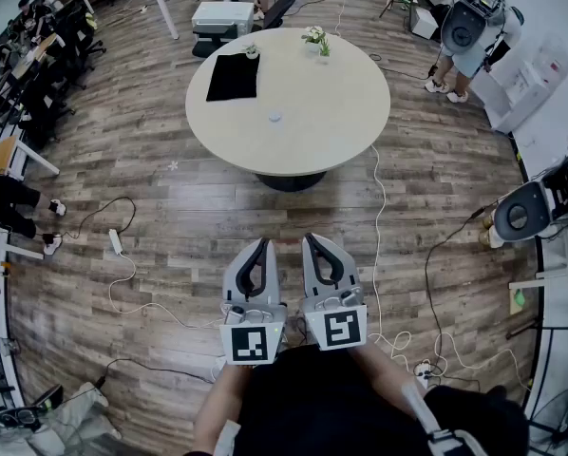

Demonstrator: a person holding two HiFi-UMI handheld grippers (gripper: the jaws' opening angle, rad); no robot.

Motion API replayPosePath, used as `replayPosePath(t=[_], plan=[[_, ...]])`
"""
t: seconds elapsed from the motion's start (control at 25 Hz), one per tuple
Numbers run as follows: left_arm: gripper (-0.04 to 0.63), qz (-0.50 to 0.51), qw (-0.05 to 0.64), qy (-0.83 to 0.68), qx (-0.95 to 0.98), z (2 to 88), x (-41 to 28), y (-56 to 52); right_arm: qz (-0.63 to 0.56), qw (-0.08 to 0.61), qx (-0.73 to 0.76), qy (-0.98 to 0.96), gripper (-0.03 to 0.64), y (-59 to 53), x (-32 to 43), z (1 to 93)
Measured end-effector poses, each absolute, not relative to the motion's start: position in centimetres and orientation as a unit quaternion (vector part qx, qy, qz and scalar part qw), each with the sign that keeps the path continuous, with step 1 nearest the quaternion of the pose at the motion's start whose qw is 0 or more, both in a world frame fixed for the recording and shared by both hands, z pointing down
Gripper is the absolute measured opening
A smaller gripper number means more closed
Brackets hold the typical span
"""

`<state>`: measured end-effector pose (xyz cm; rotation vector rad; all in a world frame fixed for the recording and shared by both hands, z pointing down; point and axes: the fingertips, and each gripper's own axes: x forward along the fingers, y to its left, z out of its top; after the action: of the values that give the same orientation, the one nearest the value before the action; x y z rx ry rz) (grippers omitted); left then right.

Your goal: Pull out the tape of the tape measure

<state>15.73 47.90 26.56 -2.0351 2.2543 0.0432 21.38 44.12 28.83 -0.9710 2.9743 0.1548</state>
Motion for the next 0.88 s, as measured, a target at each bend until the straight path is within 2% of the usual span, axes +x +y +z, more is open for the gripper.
replayPosePath(t=[0.24, 0.6, 0.88], plan=[[0.011, 0.005, 0.048, 0.752, -0.657, 27.8, 16.7, 41.3, 0.001, 0.007, -0.302, 0.953, -0.002, 36.4, 22.4, 30.0], [0.011, -0.021, 0.012, 0.78, -0.626, 30.4, 17.4, 35.3, -0.034, -0.032, -0.311, 0.949, 0.0, 24.8, 25.0, 33.5], [0.011, 0.008, 0.0, 0.785, -0.62, 31.9, 15.9, 32.9, -0.028, -0.055, -0.313, 0.948, 0.0, 21.4, 24.2, 34.5]])
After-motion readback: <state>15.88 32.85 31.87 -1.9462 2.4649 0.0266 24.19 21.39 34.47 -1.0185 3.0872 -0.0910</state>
